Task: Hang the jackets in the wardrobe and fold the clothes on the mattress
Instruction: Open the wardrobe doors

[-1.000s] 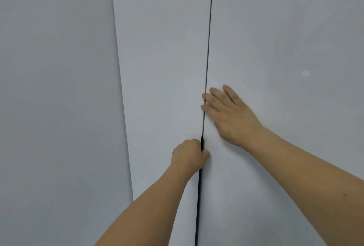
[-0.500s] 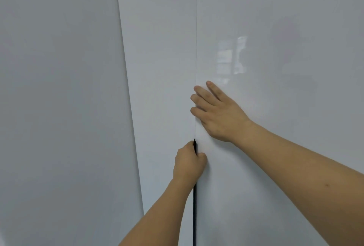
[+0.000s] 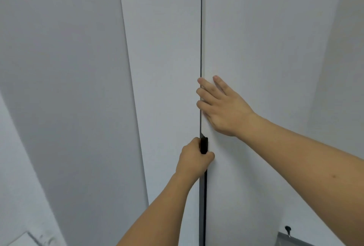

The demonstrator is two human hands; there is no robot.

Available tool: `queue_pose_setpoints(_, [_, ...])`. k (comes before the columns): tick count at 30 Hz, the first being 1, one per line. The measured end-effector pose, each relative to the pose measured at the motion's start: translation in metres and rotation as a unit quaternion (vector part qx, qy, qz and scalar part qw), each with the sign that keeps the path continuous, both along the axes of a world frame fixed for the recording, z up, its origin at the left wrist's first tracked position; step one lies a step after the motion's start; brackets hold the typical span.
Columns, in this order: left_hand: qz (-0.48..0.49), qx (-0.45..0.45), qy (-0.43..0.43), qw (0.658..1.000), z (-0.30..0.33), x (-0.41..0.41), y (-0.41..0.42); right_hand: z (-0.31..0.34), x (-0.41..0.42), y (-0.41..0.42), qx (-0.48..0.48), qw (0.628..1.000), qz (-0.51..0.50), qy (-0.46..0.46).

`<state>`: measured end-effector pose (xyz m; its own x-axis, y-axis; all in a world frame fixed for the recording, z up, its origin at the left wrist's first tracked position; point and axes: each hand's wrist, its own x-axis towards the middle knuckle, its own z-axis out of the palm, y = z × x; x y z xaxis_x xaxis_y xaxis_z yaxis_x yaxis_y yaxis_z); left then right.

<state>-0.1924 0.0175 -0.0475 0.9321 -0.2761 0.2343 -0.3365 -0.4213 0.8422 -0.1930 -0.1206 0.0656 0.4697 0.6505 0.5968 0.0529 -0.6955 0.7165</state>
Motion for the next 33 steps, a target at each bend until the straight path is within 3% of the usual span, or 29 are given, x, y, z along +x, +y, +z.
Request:
queue_pose_setpoints(9, [-0.018, 0.079, -0.056, 0.995, 0.006, -0.118, -0.013, 0.008, -0.128, -0.038, -0.021, 0.999, 0.007, 0.043])
queue_pose_setpoints(20, [0.004, 0.082, -0.087, 0.993, 0.008, -0.253, -0.122, 0.014, -0.277, -0.138, -0.041, 0.995, -0.044, 0.083])
queue_pose_setpoints(28, [0.017, 0.090, -0.080, 0.993, 0.007, -0.266, -0.132, 0.018, -0.296, -0.130, -0.028, 0.996, -0.058, 0.064])
queue_pose_setpoints(33, [-0.070, 0.200, -0.086, 0.973, 0.010, -0.237, -0.090, 0.027, -0.265, -0.090, 0.057, 0.996, -0.016, 0.072])
